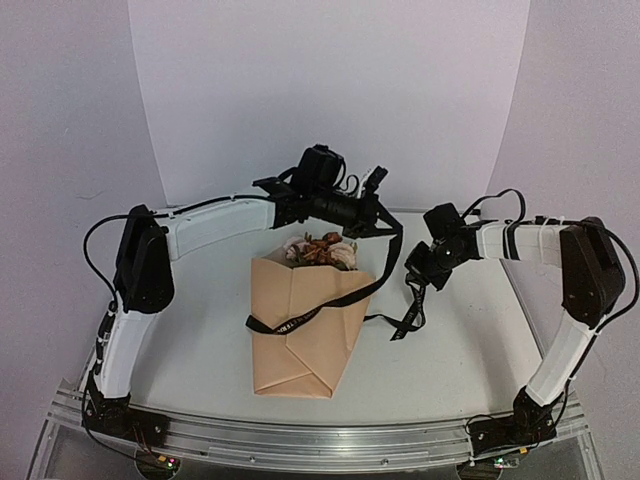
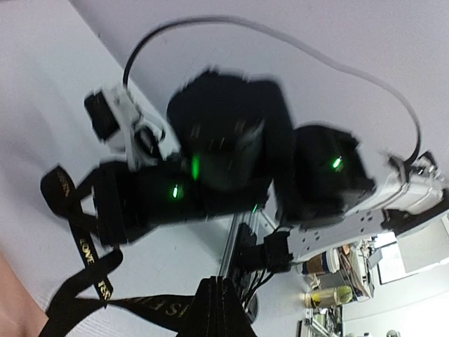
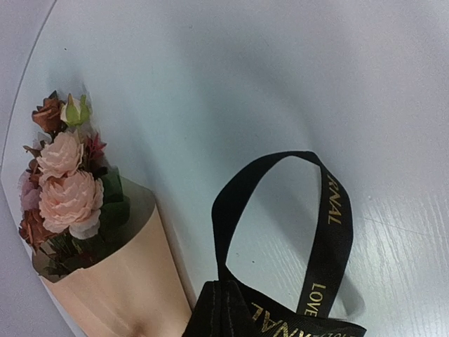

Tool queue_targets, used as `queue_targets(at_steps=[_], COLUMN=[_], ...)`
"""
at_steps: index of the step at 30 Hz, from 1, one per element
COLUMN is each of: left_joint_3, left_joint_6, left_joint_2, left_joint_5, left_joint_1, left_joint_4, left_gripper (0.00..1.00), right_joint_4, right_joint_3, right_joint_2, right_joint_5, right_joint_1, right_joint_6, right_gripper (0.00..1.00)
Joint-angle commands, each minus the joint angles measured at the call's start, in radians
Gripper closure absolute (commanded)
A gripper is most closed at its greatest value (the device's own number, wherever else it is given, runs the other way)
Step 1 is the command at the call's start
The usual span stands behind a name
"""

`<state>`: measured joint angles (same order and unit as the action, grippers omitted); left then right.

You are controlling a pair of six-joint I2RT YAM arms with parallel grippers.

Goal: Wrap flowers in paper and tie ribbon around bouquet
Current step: Place the left side of the ribbon on the folded bouquet.

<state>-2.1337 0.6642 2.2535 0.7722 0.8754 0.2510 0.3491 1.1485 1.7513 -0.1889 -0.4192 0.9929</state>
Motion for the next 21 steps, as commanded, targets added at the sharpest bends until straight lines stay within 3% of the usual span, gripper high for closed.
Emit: queue_targets(at_steps=[1, 11, 17, 21], left_joint_3=[0.245, 0.713, 0.878, 0.984], left_joint_6=[-0.060, -0.078, 0.015, 0.087], left_joint_2=[-0.131, -0.451, -0.577, -0.650], left_joint_5=[0.079, -0.231, -0.429, -0.480], left_joint_1=[0.048, 0.060, 0.049, 0.029], left_joint_4=[-0.063, 0.090, 0.205, 0.238], left_gripper=[1.00, 1.00, 1.00, 1.00], right_joint_4=[-0.012, 0.067, 0.175, 0.205], right_joint_3=[0.084, 0.142, 0.257, 0.298], right_joint_2=[0.045, 0.013, 0.010, -0.015], right_joint_5=[-0.040, 0.011, 0.092, 0.167], right_joint_1=[0.017, -0.001, -0.085, -0.171], right_joint_6=[-0.020, -0.082, -0.173, -0.221], right_gripper=[0.99, 1.00, 1.00, 1.00])
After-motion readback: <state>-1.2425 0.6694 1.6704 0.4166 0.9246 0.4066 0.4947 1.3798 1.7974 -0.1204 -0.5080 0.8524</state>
